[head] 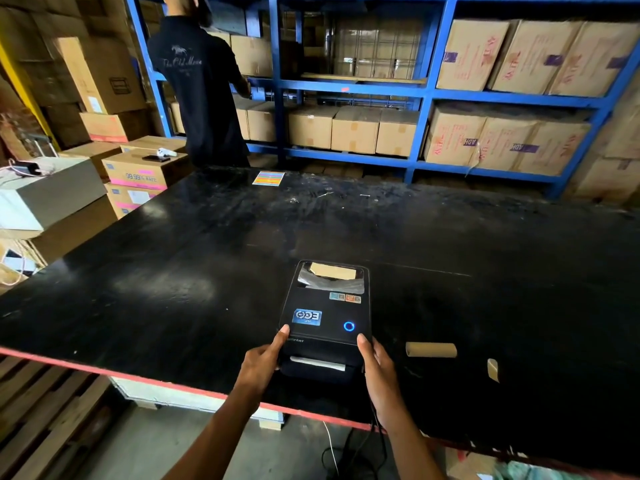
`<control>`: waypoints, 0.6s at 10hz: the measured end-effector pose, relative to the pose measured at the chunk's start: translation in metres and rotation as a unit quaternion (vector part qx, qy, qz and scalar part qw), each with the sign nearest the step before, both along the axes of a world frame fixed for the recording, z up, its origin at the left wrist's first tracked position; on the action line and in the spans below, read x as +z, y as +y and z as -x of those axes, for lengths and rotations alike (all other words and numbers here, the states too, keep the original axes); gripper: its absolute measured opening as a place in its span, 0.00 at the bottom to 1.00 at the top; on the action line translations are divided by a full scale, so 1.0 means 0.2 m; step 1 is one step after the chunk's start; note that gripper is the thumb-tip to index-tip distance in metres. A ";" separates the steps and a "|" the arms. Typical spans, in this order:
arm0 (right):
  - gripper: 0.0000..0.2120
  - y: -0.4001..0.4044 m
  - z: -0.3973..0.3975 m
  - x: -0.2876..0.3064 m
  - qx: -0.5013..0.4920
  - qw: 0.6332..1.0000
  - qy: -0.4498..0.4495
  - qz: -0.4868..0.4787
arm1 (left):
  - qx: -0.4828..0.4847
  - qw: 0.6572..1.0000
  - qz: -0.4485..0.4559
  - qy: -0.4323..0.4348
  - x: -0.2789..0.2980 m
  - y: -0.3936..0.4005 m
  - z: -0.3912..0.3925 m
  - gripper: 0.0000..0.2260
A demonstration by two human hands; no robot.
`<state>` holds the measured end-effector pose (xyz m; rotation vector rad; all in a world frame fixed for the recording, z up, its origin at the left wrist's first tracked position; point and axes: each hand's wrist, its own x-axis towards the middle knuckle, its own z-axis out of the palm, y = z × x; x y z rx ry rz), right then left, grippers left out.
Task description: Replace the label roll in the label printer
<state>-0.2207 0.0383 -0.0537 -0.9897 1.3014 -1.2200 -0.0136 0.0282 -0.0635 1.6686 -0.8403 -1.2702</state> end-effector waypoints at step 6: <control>0.14 0.08 0.00 -0.11 -0.199 0.979 0.002 0.034 | 0.028 0.999 -0.023 0.034 -0.12 0.08 -0.08 0.34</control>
